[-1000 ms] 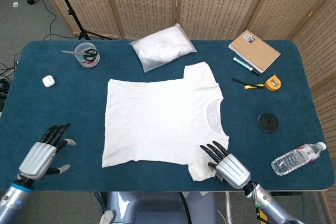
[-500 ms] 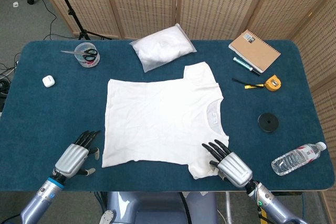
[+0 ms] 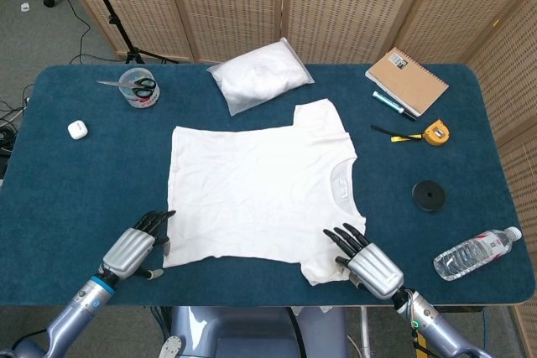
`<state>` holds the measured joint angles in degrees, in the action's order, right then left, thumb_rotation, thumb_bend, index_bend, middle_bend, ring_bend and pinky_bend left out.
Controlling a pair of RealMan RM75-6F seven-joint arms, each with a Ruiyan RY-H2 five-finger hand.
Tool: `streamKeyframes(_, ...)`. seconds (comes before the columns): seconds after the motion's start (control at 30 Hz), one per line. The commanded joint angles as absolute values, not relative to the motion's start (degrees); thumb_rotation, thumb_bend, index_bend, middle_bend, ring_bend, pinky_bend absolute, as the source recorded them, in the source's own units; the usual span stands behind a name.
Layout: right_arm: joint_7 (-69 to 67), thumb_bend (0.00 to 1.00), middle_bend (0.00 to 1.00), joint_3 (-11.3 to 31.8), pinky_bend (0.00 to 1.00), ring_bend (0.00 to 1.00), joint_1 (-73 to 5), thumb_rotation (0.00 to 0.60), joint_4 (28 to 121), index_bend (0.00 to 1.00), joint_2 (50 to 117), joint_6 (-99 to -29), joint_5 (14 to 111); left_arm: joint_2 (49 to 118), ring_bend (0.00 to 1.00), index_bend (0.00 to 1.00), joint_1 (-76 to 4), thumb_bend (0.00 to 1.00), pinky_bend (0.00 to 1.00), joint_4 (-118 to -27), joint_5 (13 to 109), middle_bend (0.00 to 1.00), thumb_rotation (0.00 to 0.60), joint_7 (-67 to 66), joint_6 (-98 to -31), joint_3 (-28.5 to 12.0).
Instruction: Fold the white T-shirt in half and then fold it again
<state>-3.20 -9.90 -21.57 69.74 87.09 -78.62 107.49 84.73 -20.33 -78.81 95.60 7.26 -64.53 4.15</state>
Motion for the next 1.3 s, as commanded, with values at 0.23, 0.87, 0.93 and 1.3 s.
streamKeyframes(0.23, -3.93, 0.60, 0.02, -9.98, 0.00, 0.00, -21.73, 0.600, 69.31, 0.66, 87.00, -78.49, 107.36, 86.18, 0.00, 0.59, -22.21, 0.16, 0.00, -77.74, 94.49, 0.00, 0.600, 8.66, -62.77, 4.22)
streamKeyframes(0.87, -4.29, 0.61, 0.02, -9.95, 0.00, 0.00, -21.76, 0.600, 69.38, 0.66, 86.73, -78.90, 107.32, 84.70, 0.00, 0.62, -23.85, 0.67, 0.00, -78.64, 92.82, 0.00, 0.600, 10.74, -61.70, 4.90)
streamKeyframes(0.93, -4.25, 0.61, 0.02, -9.96, 0.00, 0.00, -21.77, 0.600, 69.36, 0.66, 86.72, -78.92, 107.36, 84.56, 0.00, 0.62, -24.03, 0.70, 0.00, -78.81, 92.57, 0.00, 0.600, 10.66, -61.62, 4.75)
streamKeyframes(1.3, -4.33, 0.61, 0.02, -9.86, 0.00, 0.00, -21.76, 0.600, 69.35, 0.66, 86.64, -78.92, 107.16, 84.05, 0.00, 0.62, -25.45, 0.71, 0.00, -80.81, 89.98, 0.00, 0.600, 8.07, -59.06, 4.08)
